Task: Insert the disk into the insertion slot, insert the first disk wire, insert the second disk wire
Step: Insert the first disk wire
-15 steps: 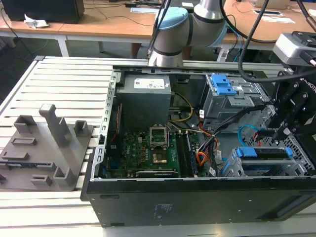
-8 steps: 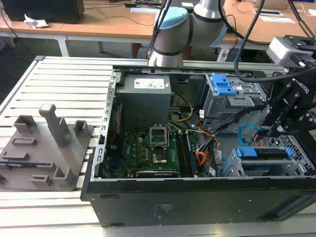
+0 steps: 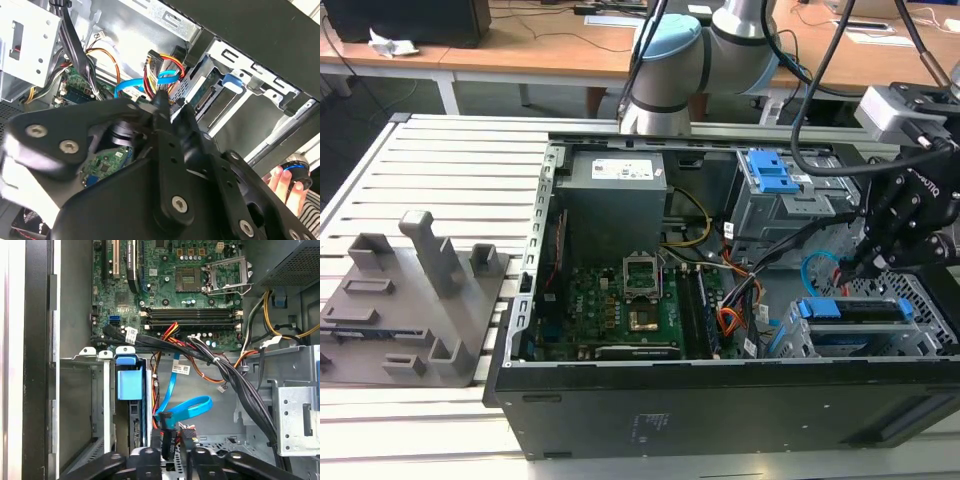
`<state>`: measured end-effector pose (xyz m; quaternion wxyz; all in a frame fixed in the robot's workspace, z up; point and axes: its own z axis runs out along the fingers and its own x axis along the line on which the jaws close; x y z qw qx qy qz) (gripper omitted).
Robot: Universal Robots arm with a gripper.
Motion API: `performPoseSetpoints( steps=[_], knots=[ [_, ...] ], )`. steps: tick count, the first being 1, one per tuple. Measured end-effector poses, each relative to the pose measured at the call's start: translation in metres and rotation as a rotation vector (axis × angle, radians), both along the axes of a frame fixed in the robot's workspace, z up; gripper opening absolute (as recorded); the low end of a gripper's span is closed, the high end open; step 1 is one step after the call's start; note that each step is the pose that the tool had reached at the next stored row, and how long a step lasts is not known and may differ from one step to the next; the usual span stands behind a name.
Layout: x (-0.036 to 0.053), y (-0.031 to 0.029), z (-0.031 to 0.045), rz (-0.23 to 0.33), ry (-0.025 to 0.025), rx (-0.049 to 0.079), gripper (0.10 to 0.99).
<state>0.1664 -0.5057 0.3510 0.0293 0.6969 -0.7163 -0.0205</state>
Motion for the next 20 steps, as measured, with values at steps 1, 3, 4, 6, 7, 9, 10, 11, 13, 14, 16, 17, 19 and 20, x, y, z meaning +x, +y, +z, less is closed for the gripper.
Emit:
performPoseSetpoints(
  steps=[1, 3, 4, 6, 7, 9, 10, 11, 13, 14, 16, 17, 19, 20],
  knots=[
    [0.0, 0.0, 0.0, 0.0, 0.0, 0.0, 0.216],
    [0.0, 0.0, -0.0001, 0.0, 0.0, 0.0, 0.188],
    [0.0, 0.0, 0.0, 0.0, 0.0, 0.0, 0.188],
    [0.0, 0.0, 0.0, 0.0, 0.0, -0.001, 0.188],
    [0.0015, 0.0001, -0.0001, 0.0, 0.0003, -0.001, 0.188],
    [0.0122, 0.0002, -0.0001, 0.0, 0.0054, -0.001, 0.188],
    [0.0132, 0.0003, 0.0, 0.0, 0.0058, -0.001, 0.188],
    [0.0132, -0.0007, 0.0, 0.0, 0.0058, -0.001, 0.188],
    [0.0132, -0.0073, 0.0, 0.0, 0.0058, -0.001, 0.188],
    [0.0131, -0.0105, -0.0001, 0.0, 0.0058, -0.001, 0.188],
    [0.0132, -0.0208, 0.0, 0.0, 0.0058, -0.001, 0.188],
    [0.0132, -0.0235, -0.0001, 0.0, 0.0058, 0.0, 0.188],
    [0.0131, -0.0316, -0.0001, 0.0, 0.0058, -0.001, 0.188],
    [0.0132, -0.0345, -0.0001, 0.0, 0.0058, -0.001, 0.188]
  ],
)
